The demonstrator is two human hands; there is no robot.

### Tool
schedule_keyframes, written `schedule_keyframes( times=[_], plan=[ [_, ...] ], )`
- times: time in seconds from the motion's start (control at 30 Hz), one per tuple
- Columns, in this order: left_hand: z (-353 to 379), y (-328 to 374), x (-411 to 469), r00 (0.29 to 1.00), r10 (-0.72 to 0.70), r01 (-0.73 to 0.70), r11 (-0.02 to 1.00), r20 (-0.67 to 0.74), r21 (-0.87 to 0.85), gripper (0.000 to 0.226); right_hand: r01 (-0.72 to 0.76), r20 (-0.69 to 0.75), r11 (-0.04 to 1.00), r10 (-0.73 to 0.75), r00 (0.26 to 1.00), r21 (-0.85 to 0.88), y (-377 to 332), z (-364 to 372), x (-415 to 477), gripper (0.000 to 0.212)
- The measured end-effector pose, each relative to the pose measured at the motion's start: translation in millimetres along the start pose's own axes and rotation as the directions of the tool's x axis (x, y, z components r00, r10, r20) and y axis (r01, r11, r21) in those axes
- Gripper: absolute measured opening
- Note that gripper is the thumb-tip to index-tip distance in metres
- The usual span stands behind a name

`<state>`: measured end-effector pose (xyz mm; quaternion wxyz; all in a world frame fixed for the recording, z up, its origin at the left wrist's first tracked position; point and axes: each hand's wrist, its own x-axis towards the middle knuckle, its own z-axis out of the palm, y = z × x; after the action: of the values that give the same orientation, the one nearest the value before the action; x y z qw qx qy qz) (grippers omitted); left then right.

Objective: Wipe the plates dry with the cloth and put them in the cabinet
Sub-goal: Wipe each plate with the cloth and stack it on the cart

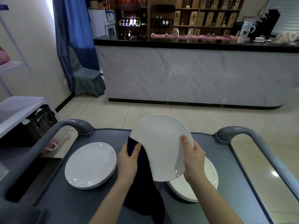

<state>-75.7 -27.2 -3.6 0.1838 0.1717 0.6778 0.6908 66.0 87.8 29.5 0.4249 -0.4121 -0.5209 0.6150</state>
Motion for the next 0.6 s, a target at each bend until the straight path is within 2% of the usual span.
schedule_keyframes(
  times=[0.1, 0.2, 0.3, 0.37, 0.47, 0.53, 0.6],
  plan=[
    [-7.5, 8.3, 9.2, 0.992, 0.088, -0.095, 0.993, 0.088, 0.068, 0.004, 0.072, 0.104, 0.992, -0.061, 0.993, -0.107, -10.3, -9.9, 10.1, 0.023],
    [-12.3, 21.1, 20.9, 0.965, 0.165, -0.194, 0.972, 0.202, 0.131, 0.009, 0.150, 0.289, 0.955, -0.072, 0.955, -0.256, -22.9, -16.3, 18.6, 0.019],
    [-12.5, 29.3, 29.3, 0.921, 0.166, -0.261, 0.935, 0.353, 0.241, 0.016, 0.225, 0.456, 0.886, -0.017, 0.890, -0.405, -29.6, -14.1, 22.7, 0.018],
    [-10.8, 28.2, 28.2, 0.907, 0.160, -0.281, 0.919, 0.389, 0.276, 0.020, 0.237, 0.494, 0.871, 0.007, 0.869, -0.429, -32.7, -12.8, 24.6, 0.024],
    [-8.5, 23.5, 21.8, 0.951, 0.174, -0.235, 0.944, 0.257, 0.231, 0.018, 0.219, 0.398, 0.912, -0.069, 0.915, -0.346, -30.8, -12.0, 22.4, 0.029],
    [-7.1, 18.4, 16.5, 0.982, 0.137, -0.156, 0.977, 0.130, 0.148, 0.011, 0.153, 0.216, 0.961, -0.103, 0.971, -0.232, -21.5, -7.8, 13.7, 0.030],
    [-3.8, 11.0, 8.4, 0.997, 0.066, -0.067, 0.997, 0.034, 0.031, 0.004, 0.042, 0.030, 0.997, -0.040, 0.999, -0.064, -8.9, -0.5, 1.9, 0.032]
  ],
)
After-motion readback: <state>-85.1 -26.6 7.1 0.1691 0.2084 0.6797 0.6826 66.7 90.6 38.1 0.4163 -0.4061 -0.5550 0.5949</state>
